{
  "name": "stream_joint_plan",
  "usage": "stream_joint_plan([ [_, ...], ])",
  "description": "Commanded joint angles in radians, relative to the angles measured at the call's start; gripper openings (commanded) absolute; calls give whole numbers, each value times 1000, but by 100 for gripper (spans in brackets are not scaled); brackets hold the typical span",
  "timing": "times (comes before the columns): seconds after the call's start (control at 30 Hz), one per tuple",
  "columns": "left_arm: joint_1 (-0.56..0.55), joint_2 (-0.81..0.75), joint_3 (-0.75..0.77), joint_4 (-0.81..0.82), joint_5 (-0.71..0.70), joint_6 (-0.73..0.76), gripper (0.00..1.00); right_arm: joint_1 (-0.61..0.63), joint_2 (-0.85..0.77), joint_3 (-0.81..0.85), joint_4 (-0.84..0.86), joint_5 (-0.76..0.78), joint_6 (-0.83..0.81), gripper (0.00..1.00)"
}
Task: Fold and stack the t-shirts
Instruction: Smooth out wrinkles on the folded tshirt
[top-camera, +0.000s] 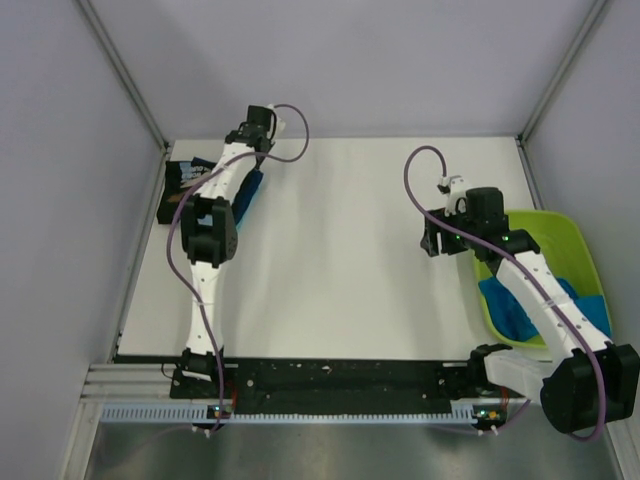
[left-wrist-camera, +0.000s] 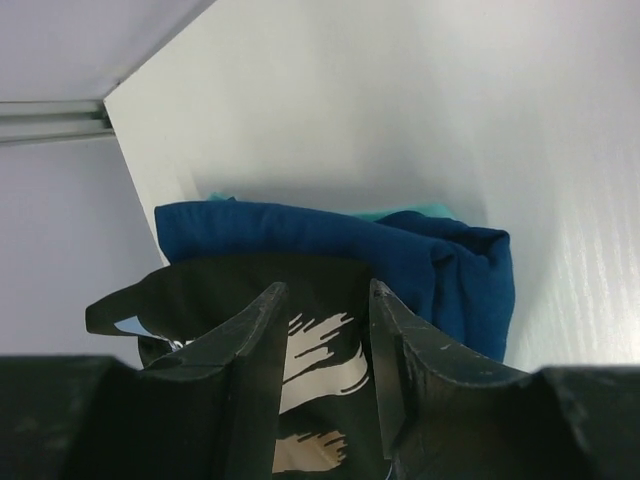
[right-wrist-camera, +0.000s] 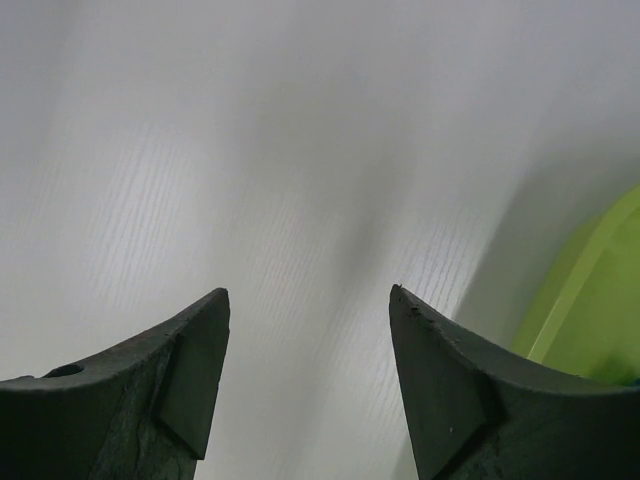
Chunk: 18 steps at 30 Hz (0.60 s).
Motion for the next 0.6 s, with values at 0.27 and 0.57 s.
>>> stream_joint_plan([
  [0.27, 35, 7, 1, -9, 72, -4, 24, -9, -17, 1, 27, 13, -18, 64],
  [0.57, 36, 4, -13, 2, 95, -6, 36, -9, -14, 1, 27, 18, -20, 64],
])
